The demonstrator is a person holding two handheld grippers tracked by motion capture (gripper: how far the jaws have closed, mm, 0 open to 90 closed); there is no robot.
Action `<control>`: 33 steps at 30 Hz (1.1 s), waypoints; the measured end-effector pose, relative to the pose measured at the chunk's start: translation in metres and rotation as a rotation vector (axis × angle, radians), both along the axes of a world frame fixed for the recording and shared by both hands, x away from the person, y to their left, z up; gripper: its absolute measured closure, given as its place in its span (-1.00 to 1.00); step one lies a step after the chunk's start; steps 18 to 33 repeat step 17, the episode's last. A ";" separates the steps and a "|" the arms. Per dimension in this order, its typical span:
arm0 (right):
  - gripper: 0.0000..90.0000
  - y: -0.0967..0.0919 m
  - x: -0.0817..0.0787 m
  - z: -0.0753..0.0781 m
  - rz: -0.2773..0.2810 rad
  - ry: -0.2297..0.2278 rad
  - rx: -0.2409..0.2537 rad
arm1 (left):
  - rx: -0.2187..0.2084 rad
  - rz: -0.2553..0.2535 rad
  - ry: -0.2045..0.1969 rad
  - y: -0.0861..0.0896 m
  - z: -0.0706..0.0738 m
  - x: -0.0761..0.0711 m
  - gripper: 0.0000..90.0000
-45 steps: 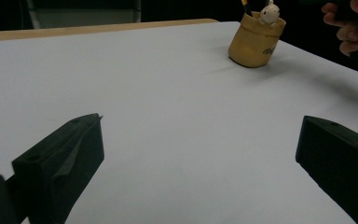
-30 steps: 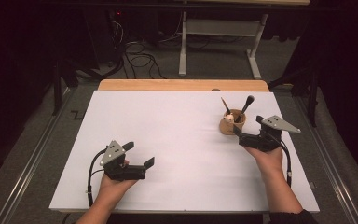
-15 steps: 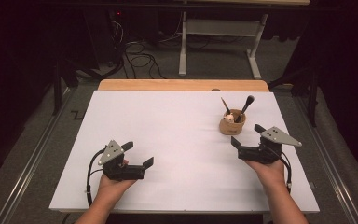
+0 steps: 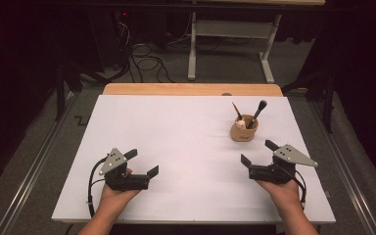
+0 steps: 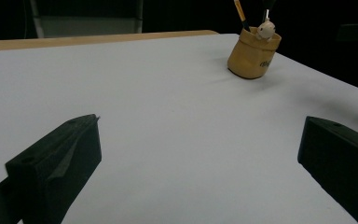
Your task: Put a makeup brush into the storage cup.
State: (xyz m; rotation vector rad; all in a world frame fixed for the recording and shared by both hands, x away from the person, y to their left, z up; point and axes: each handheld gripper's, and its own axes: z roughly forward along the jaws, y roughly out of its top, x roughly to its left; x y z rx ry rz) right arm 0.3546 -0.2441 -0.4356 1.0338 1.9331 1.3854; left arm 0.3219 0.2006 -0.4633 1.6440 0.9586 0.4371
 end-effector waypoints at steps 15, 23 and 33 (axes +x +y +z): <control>-0.99 0.002 -0.004 -0.003 0.016 -0.007 -0.002 | 0.009 -0.005 -0.002 -0.002 0.000 0.001 -1.00; -0.99 0.002 -0.004 -0.003 0.018 -0.005 0.000 | 0.009 -0.006 -0.003 -0.002 0.000 0.001 -1.00; -0.99 0.002 -0.004 -0.003 0.018 -0.005 0.000 | 0.009 -0.006 -0.003 -0.002 0.000 0.001 -1.00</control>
